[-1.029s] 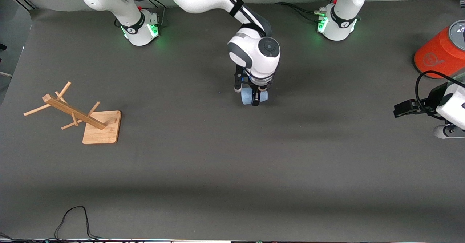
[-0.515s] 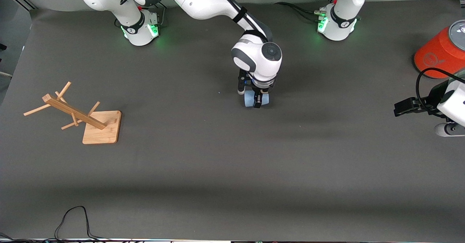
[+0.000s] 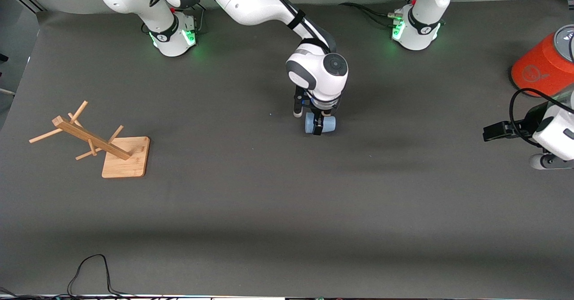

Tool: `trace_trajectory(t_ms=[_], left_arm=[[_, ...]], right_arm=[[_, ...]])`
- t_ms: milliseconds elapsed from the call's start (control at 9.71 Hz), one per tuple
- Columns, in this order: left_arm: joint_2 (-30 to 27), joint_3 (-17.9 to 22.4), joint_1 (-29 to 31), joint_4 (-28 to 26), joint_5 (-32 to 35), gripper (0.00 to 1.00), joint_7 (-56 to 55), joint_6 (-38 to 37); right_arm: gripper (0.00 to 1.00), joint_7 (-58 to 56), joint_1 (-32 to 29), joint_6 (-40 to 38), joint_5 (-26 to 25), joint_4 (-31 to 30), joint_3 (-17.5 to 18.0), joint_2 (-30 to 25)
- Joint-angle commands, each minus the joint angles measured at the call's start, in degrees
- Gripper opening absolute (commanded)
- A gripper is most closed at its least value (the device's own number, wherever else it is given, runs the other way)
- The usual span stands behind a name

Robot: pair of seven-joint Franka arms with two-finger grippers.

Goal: Rotate and upright cup with both arms
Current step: 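Carry the blue cup to the table middle with the right gripper, then lay the cup on its side and open the right gripper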

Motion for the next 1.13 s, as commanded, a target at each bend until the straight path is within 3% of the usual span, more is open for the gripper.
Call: trace_trajectory(t_ms=[0, 309, 721, 1029], left_arm=[[-0.5, 0.2, -0.5, -0.2, -0.2, 1.0, 0.9, -0.8], [-0.3, 0.1, -0.4, 1.0, -0.5, 1.0, 0.9, 0.2], [1.8, -0.2, -1.2, 1.4, -0.6, 1.0, 0.2, 5.8], [1.7, -0.2, -6.5, 0.3, 0.1, 1.0, -5.4, 5.8]], right_arm=[[1.0, 1.2, 0.6, 0.2, -0.7, 1.6, -0.8, 0.6], [1.0, 0.8, 0.5, -1.0, -0.6, 1.6, -1.1, -1.5], [1.0, -5.5, -1.4, -15.9, 0.3, 1.1, -1.0, -11.9], [1.0, -24.2, -5.7, -29.1, 0.4, 0.7, -1.5, -20.2]])
